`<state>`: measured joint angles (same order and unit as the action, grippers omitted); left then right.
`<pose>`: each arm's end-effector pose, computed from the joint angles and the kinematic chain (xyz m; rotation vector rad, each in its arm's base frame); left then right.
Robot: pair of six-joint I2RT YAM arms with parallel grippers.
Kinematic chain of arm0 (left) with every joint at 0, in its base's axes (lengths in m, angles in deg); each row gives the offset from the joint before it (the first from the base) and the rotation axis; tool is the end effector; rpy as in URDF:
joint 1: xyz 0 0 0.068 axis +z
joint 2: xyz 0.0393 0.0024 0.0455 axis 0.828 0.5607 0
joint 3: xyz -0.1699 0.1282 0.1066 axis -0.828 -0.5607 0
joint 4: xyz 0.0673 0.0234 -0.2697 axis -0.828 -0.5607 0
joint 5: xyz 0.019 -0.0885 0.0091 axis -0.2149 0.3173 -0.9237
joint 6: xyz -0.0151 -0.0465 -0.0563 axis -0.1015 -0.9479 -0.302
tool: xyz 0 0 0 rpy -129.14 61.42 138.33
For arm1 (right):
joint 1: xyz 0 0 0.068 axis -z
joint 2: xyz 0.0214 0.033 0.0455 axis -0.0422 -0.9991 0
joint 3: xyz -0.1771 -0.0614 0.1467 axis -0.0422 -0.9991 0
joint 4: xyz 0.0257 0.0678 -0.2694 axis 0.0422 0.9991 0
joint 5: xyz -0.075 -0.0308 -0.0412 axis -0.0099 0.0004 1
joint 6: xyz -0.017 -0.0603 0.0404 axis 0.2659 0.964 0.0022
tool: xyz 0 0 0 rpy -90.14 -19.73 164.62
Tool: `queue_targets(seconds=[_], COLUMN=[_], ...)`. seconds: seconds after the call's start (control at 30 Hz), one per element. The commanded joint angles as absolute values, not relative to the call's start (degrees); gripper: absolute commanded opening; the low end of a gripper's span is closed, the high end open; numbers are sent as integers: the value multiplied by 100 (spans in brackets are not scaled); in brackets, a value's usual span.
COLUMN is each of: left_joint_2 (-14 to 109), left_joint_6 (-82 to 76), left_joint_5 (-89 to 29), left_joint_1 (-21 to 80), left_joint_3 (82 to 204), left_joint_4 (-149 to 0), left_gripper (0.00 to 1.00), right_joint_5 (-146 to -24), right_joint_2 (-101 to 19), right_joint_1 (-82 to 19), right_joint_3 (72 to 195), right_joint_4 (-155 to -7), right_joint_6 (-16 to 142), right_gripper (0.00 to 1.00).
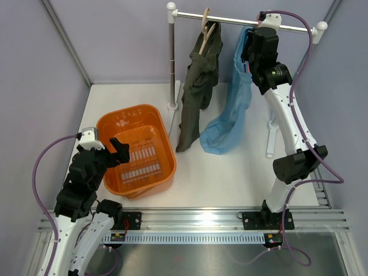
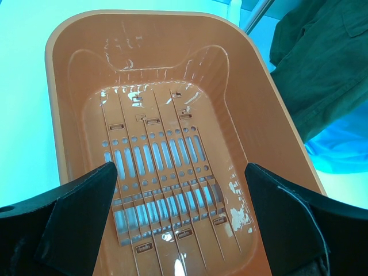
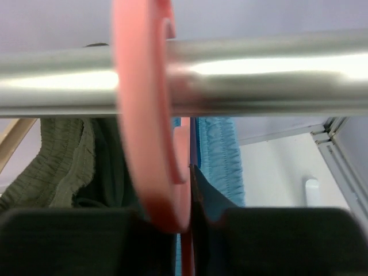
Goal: Remove the shorts from the hanger
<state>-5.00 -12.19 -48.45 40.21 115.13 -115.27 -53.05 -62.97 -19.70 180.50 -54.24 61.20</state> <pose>0.1604 -0.0332 0.3123 -0.2088 1.8709 -0.2662 0.4180 0.1033 0.4627 0.1805 1.6834 -0.0191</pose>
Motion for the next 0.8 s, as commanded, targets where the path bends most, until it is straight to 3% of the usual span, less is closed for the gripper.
queue_targets(seconds=[0.0,0.1,0.77], left_joint_2=[-557,-557,-557], left_joint_6=[-1146,-1146,-1084], left_joint_5=[-4722,-4722,-4608], left_joint_1=[4007,4007,4007], left_joint_3=[11507,11507,11551], left_joint_4=[-11235,-11226,-11148], left_gripper=[99,99,99], right_joint_5=[-5046,-5019,-5537], right_joint_2=[-6495,-6513,-5784], right_joint_1=[-2017,-2026,-2017], right_joint_3=[18386,18360,18659], right_joint_4=[-5500,-5481,-4699], right_joint_6=[6269,6321,6488], right_gripper=[8,0,0])
